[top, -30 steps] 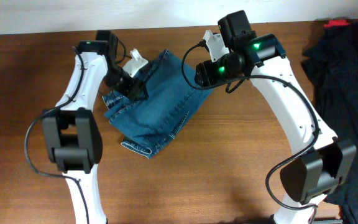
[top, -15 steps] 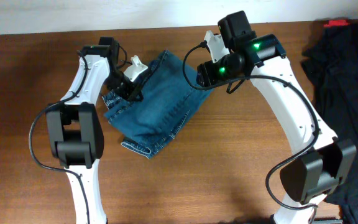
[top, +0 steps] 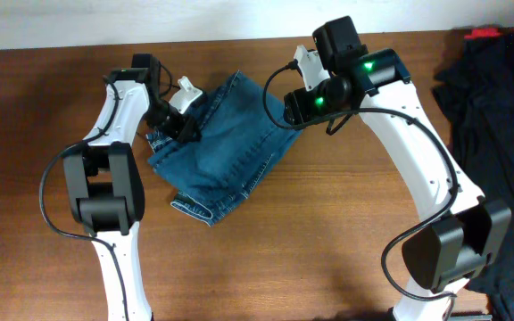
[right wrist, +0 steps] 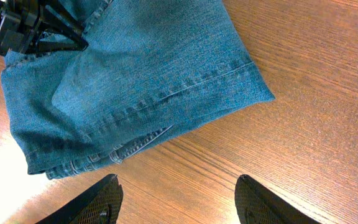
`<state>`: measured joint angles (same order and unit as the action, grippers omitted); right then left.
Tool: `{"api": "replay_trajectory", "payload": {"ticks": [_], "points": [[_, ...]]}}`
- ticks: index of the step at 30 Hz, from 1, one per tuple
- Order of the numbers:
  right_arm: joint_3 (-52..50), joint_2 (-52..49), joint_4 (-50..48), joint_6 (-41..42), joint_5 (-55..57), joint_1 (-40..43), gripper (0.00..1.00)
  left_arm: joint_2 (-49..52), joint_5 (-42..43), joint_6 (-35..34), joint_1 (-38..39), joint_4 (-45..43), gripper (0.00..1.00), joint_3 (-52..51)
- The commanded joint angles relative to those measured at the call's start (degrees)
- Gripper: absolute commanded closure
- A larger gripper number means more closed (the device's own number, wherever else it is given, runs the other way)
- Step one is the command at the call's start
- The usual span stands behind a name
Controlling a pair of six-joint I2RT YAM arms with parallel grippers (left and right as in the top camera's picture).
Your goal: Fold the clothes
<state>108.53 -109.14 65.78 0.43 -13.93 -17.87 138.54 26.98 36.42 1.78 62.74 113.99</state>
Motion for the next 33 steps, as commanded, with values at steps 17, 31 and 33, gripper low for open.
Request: {"api": "replay_trajectory", "payload": {"ticks": [17,31,33], "points": [[-0.35,-0.20,1.33,-0.15,1.14,0.26,0.35,-5.84,-6.05,-1.68,-0.57,2.93,0.01,7.37],[-5.16,-6.23,-2.27,0.55,0.46,-5.03,0.36,2.78,-0.04,-1.68,-1.38,-6.73,0.01,7.23],[-5.75,-8.13,-5.35,0.55,0.46,-6.38,0.35,4.07,0.74,-1.68,-1.29,-6.67,0.01,7.23]]}}
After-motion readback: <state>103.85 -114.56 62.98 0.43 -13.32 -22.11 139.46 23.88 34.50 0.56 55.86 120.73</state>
